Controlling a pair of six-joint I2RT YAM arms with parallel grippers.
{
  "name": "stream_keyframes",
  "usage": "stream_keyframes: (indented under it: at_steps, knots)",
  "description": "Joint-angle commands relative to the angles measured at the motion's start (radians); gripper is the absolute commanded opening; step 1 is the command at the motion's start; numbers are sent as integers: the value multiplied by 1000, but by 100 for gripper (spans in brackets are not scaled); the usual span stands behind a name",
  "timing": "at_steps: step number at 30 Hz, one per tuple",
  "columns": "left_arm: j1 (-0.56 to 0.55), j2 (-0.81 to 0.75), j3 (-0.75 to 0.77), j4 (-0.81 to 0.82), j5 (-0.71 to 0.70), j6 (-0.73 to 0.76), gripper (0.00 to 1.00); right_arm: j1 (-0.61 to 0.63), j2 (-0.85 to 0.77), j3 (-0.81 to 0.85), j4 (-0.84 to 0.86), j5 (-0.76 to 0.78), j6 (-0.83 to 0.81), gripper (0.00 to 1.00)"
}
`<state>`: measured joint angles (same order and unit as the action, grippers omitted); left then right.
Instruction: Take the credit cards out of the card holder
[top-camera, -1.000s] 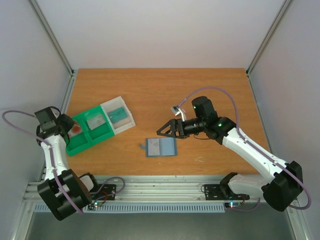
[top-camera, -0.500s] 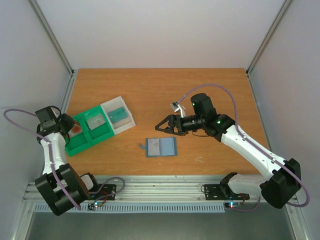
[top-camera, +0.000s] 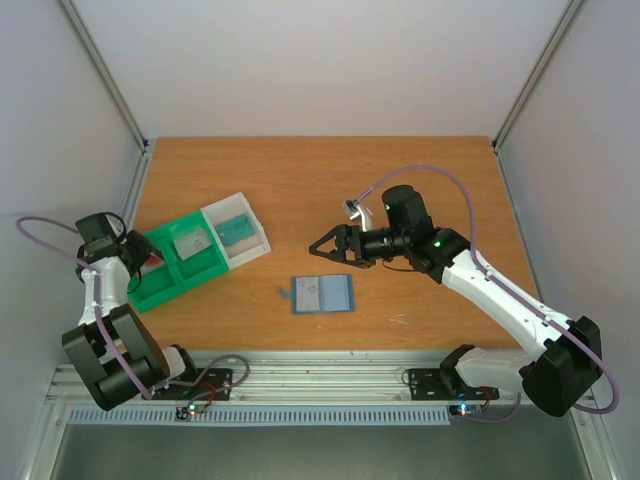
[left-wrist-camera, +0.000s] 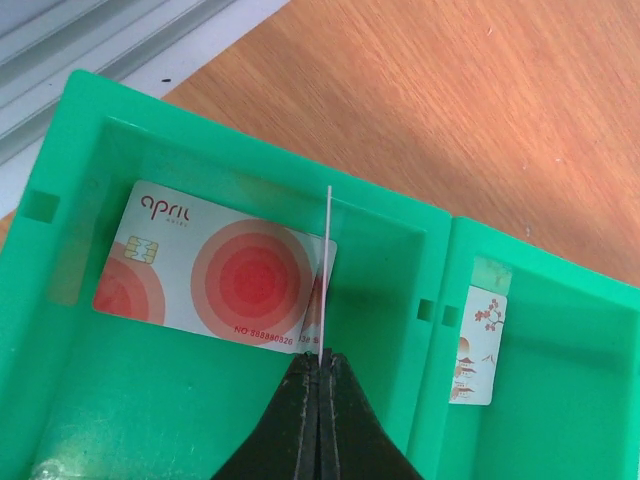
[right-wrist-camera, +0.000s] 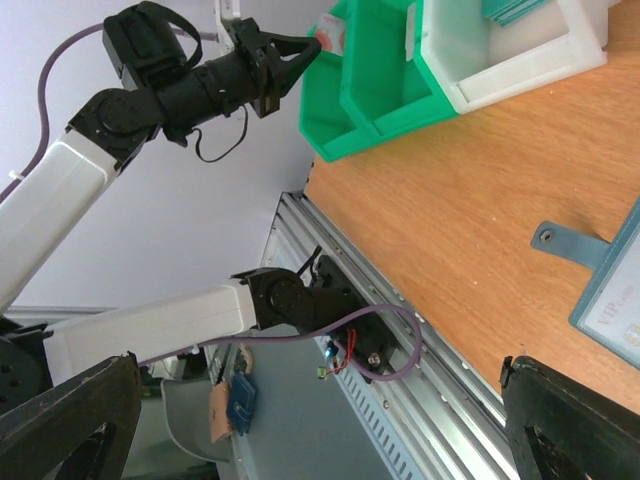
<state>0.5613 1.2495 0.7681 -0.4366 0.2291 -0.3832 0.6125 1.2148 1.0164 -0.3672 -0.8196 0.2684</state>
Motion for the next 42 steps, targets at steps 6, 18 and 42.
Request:
stream_keyframes:
  at_steps: [6,18,42]
  knots:
    - [4,46,11,59,75,4,1,5,-37,44,-47,49,-20,99]
    - [5,80,33,43,40,3,7,6,-46,59,-88,85,-50,99]
    - [5,81,114,-42,-116,-99,45,6,-60,74,-168,157,-46,98]
